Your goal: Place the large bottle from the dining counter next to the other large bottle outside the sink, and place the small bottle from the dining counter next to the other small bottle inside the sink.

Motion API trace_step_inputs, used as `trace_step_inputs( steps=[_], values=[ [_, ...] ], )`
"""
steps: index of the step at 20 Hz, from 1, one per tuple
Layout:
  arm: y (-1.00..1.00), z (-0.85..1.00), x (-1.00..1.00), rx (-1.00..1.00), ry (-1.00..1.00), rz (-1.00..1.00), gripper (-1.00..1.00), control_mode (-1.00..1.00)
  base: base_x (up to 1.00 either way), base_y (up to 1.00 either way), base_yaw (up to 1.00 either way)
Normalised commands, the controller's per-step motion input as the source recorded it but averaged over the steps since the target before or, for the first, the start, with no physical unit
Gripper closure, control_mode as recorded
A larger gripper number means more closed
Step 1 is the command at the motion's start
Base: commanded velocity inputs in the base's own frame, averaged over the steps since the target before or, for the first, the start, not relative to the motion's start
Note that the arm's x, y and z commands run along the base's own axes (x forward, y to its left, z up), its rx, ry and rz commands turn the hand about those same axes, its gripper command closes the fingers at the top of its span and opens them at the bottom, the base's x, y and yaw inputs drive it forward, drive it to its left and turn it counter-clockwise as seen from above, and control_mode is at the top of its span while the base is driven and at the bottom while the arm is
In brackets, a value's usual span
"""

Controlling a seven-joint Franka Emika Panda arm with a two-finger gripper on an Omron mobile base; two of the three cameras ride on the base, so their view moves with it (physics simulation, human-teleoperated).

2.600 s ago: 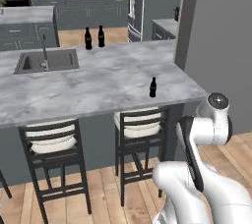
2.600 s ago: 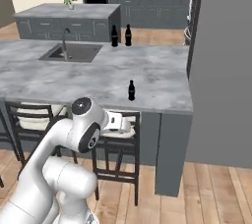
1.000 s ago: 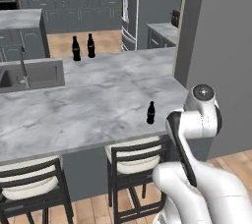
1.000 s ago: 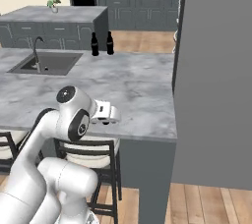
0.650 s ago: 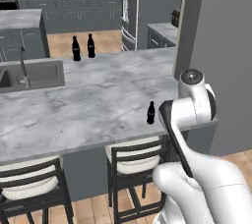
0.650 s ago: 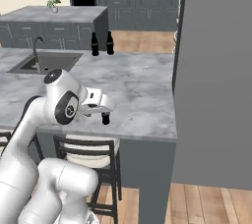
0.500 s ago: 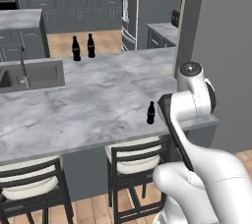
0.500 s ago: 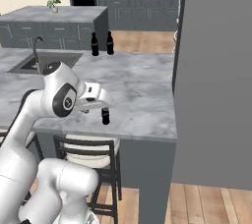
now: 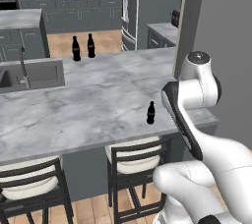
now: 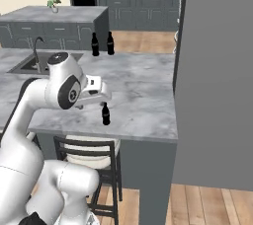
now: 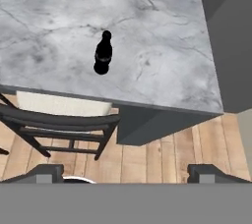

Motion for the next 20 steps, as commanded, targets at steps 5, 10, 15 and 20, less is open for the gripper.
trace_step_inputs(
  steps=[5, 10, 15, 20],
  values=[
    [0.09, -0.03, 0.00, 0.02, 0.00, 0.02, -1.00, -1.00, 0.00, 0.00, 0.00],
    [0.28, -0.24, 0.18, 0.07, 0.03, 0.00, -1.00, -1.00, 0.00, 0.00, 0.00],
    [0.30, -0.33, 0.43, 0.09, 0.06, 0.00, -1.00, -1.00, 0.00, 0.00, 0.00],
    [0.12, -0.27, 0.62, 0.01, 0.01, 0.00, -1.00, -1.00, 0.00, 0.00, 0.00]
  ],
)
